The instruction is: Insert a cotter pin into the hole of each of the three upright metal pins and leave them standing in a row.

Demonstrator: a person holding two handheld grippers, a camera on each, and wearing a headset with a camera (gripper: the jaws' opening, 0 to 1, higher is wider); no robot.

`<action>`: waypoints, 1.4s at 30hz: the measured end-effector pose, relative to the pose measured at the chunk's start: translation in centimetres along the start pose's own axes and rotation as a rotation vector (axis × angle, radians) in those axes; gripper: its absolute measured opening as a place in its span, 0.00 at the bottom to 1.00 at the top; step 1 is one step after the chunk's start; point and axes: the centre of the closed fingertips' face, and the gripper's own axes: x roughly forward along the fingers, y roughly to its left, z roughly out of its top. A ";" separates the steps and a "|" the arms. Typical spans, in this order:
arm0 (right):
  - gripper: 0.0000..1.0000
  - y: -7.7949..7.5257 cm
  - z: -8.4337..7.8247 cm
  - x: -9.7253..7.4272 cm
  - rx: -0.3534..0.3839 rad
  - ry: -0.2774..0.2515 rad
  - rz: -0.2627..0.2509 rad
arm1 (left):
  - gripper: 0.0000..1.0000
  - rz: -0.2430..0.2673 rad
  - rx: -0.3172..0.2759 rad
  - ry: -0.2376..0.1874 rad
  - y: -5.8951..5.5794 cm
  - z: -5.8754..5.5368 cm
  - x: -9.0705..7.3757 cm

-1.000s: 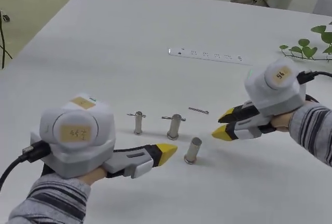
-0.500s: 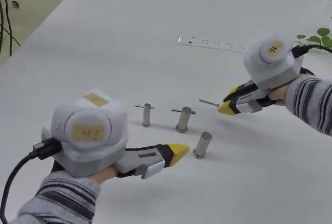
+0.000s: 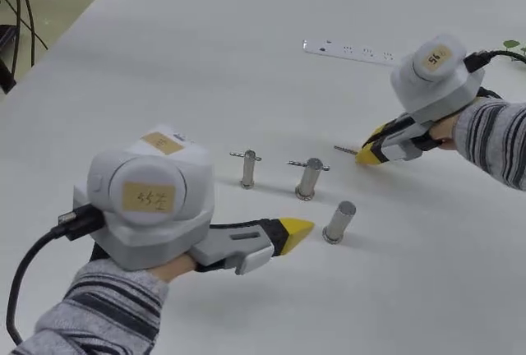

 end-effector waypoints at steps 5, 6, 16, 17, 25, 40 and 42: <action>0.06 0.1 0.0 0.0 -0.006 0.007 0.004 | 0.93 -0.002 -0.006 0.010 0.0 -0.2 0.1; 0.05 0.1 -0.1 0.0 -0.012 0.010 0.003 | 0.93 -0.003 -0.006 0.010 0.0 -0.2 0.1; 0.00 0.0 -0.4 0.1 -0.045 0.023 -0.006 | 0.92 -0.012 0.004 0.024 -0.4 -0.5 0.1; 0.00 0.0 -0.3 0.1 -0.046 0.024 -0.007 | 0.92 -0.011 0.006 0.027 -0.3 -0.6 0.1; 0.00 0.1 0.4 -0.8 -0.071 -0.002 -0.026 | 0.90 -0.030 -0.014 0.045 -0.5 -1.0 -0.1; 0.00 1.9 0.6 -5.4 -0.181 -0.063 -0.096 | 0.79 -0.122 0.005 0.045 -2.2 0.2 0.2; 0.00 2.5 0.4 -6.1 -0.189 -0.072 -0.099 | 0.78 -0.136 0.003 0.043 -2.4 0.4 0.3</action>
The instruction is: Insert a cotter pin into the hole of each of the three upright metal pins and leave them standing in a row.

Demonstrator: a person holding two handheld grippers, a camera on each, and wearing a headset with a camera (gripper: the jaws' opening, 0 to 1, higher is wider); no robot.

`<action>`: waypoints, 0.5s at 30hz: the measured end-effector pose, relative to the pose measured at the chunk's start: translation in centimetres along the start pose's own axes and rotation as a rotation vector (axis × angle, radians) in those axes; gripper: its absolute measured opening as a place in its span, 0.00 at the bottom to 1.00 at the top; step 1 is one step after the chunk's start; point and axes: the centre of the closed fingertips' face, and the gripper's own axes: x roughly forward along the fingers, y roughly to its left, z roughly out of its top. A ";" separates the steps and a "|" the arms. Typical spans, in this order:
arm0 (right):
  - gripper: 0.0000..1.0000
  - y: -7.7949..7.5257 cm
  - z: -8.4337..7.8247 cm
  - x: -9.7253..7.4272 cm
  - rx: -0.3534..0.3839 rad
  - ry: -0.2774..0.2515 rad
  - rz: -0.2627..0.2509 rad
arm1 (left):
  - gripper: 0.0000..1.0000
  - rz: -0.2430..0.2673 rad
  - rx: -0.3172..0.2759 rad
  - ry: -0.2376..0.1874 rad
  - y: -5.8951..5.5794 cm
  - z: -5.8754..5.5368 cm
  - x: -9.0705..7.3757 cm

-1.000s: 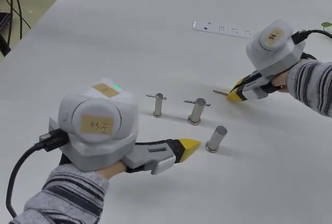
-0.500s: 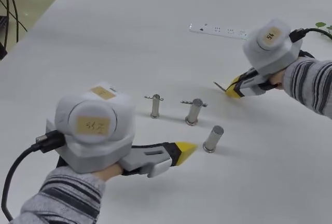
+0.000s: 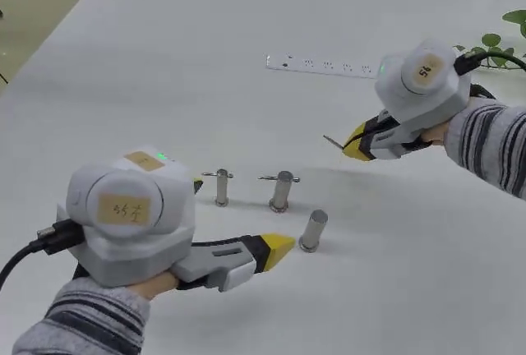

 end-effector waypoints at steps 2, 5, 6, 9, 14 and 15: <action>0.00 0.3 0.0 -0.4 -0.007 -0.006 -0.001 | 0.76 -0.012 0.003 -0.008 -0.2 0.3 0.1; 0.00 1.2 0.0 -1.5 -0.019 -0.022 -0.007 | 0.72 -0.040 0.014 -0.009 -0.8 1.0 0.4; 0.00 1.4 0.0 -1.8 -0.022 -0.027 -0.008 | 0.71 -0.045 0.020 -0.010 -0.9 1.2 0.4; 0.00 1.4 -0.3 -2.2 -0.044 -0.042 -0.012 | 0.66 -0.060 0.025 -0.016 -1.2 2.0 0.8; 0.00 3.2 0.3 -3.4 -0.092 -0.065 -0.024 | 0.58 -0.098 0.018 -0.022 -1.8 3.0 1.2; 0.00 3.2 0.5 -3.5 -0.118 -0.070 -0.041 | 0.56 -0.104 0.017 -0.018 -1.9 3.1 1.3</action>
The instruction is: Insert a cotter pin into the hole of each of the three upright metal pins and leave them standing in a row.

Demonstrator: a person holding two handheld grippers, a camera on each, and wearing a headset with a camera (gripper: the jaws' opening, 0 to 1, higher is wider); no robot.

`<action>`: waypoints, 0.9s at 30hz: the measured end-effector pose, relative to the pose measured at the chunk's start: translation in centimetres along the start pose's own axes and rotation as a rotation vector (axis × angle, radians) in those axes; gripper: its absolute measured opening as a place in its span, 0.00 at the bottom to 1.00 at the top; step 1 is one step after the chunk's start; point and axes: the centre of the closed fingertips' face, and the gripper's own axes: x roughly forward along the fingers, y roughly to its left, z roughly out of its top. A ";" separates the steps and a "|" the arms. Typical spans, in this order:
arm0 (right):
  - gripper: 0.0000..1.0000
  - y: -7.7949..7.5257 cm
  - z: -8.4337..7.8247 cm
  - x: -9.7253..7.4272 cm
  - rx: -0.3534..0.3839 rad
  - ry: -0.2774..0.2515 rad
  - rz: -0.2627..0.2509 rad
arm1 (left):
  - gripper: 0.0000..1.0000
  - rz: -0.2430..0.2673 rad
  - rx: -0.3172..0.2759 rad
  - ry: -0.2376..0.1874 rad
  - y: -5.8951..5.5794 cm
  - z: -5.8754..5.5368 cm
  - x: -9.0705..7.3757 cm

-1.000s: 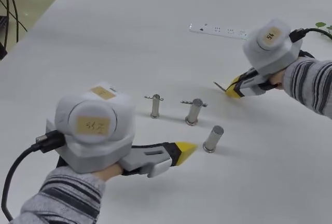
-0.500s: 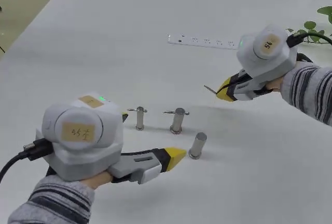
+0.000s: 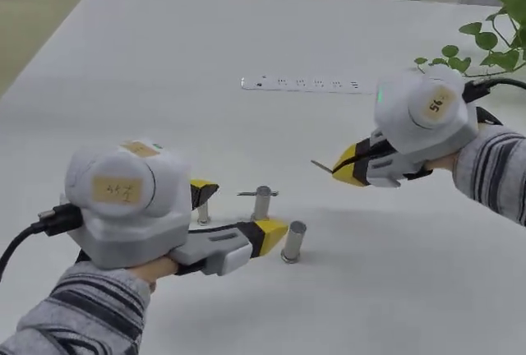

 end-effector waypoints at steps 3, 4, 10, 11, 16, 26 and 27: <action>0.00 0.5 0.4 -0.4 -0.064 0.001 -0.017 | 0.52 -0.018 -0.006 0.009 -0.3 0.1 0.3; 0.00 0.7 0.5 -0.5 -0.077 -0.002 -0.018 | 0.51 -0.022 -0.009 0.009 -0.4 0.2 0.4; 0.00 3.3 1.9 -0.6 -0.146 -0.019 -0.005 | 0.42 -0.051 -0.034 0.034 -1.0 -0.1 1.1; 0.00 3.6 2.1 -0.6 -0.152 -0.021 -0.001 | 0.42 -0.052 -0.036 0.034 -1.0 -0.1 1.2; 0.00 5.0 2.9 -0.4 -0.170 -0.043 0.018 | 0.36 -0.066 -0.066 0.032 -1.4 0.0 1.4; 0.00 6.9 4.6 -0.5 -0.199 -0.081 0.042 | 0.18 -0.113 -0.117 0.010 -2.4 0.2 1.5; 0.00 7.1 4.7 -0.5 -0.200 -0.084 0.045 | 0.18 -0.116 -0.124 0.008 -2.4 0.1 1.5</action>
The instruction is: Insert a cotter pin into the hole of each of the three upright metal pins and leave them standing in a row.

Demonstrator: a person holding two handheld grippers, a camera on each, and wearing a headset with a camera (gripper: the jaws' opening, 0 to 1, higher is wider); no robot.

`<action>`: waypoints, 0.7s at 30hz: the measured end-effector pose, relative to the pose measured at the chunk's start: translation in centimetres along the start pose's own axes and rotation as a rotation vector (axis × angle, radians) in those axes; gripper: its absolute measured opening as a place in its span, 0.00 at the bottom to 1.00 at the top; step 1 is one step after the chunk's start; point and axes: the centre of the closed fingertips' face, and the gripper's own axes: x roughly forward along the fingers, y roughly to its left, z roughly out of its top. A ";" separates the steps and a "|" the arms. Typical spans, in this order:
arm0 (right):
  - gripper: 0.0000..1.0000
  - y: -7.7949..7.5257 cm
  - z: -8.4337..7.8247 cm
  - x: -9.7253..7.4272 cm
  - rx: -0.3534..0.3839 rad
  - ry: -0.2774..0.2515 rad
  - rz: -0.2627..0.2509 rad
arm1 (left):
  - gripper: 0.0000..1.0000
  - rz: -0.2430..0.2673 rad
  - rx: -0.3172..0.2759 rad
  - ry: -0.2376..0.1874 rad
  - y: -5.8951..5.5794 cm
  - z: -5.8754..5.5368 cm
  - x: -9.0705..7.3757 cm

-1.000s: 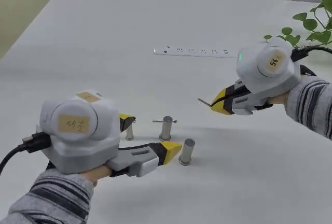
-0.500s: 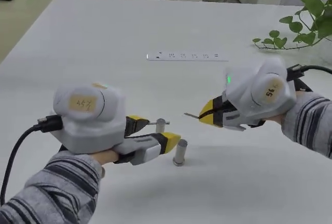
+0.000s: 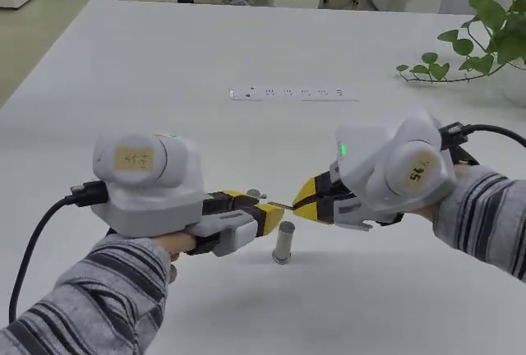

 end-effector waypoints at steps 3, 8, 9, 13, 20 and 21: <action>0.00 0.2 0.3 0.0 -0.005 -0.006 0.003 | 0.15 -0.009 -0.015 -0.002 -0.1 -0.2 0.0; 0.00 0.5 0.8 0.1 -0.013 -0.018 0.010 | 0.06 -0.030 -0.059 -0.019 -0.3 -0.1 -0.1; 0.00 0.5 0.9 0.1 -0.013 -0.019 0.012 | 0.05 -0.034 -0.074 -0.027 -0.4 0.0 -0.2; 0.00 0.7 1.0 0.2 -0.015 -0.021 0.016 | 0.02 -0.043 -0.091 -0.033 -0.6 0.0 -0.2; 0.00 0.5 1.1 0.2 -0.006 -0.024 0.015 | 0.00 -0.069 -0.109 -0.050 -0.9 0.3 -0.3; 0.00 0.5 1.1 0.2 -0.006 -0.024 0.014 | 0.00 -0.067 -0.105 -0.051 -0.9 0.3 -0.2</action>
